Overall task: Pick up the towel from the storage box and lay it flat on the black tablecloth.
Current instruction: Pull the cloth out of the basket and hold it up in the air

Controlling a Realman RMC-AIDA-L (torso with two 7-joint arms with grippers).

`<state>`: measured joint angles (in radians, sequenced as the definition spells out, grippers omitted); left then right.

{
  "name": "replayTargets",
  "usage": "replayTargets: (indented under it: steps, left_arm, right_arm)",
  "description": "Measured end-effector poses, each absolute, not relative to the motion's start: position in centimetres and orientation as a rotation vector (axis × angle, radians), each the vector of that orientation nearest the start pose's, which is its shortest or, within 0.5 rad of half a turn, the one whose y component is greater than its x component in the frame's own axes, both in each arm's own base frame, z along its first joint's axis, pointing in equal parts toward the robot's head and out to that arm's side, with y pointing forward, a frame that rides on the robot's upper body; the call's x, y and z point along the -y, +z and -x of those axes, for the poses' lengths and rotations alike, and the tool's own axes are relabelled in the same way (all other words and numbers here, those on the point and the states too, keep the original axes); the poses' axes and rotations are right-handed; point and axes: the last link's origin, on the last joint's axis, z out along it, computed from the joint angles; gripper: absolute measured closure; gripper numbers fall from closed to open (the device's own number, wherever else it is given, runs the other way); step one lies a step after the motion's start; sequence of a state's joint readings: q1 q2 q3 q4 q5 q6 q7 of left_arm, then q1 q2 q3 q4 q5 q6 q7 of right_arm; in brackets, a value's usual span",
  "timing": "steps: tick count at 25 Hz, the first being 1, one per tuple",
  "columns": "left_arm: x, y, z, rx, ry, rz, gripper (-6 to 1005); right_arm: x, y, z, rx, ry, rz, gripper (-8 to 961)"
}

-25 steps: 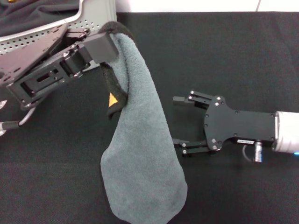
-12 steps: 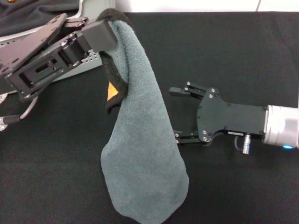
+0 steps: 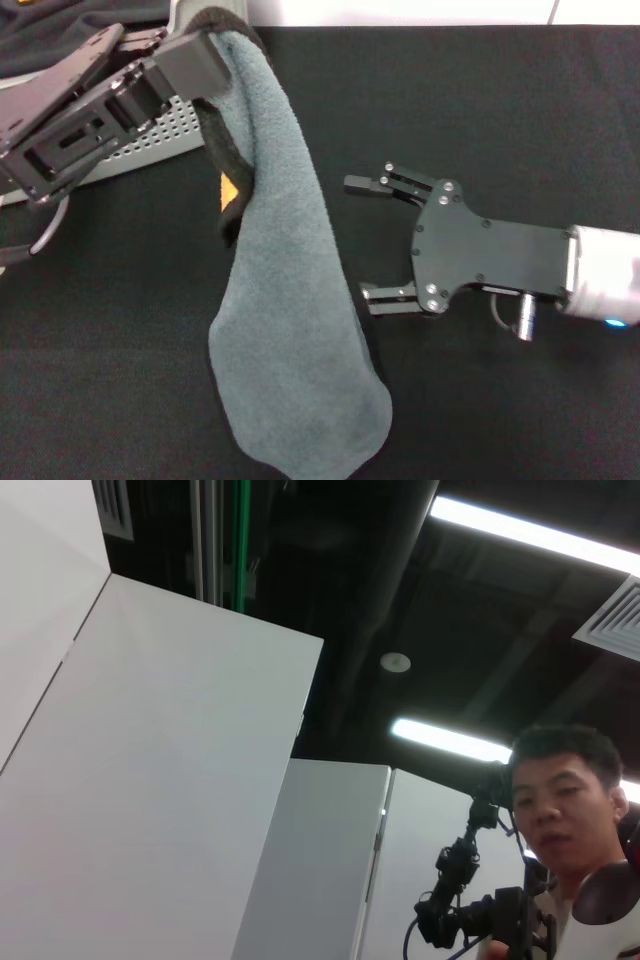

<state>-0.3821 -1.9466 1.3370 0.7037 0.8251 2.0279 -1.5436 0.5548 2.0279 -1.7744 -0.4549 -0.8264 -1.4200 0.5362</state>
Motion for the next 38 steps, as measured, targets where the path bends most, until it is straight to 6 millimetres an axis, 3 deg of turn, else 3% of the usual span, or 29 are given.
replayTargets:
  steps: [13, 20, 38]
  left_arm:
    - [-26.9, 7.7, 19.5, 0.401, -1.957, 2.598, 980]
    - [-26.8, 7.5, 19.8, 0.405, -1.951, 2.585, 980]
    - [-26.4, 7.5, 20.4, 0.428, -1.945, 2.565, 979]
  right_arm:
    - [-26.2, -3.7, -20.0, 0.485, 1.346, 2.432, 69]
    - [-26.3, -4.4, -20.3, 0.472, 1.307, 2.464, 70]
    - [-25.7, -3.5, -20.4, 0.5, 1.361, 2.41, 74]
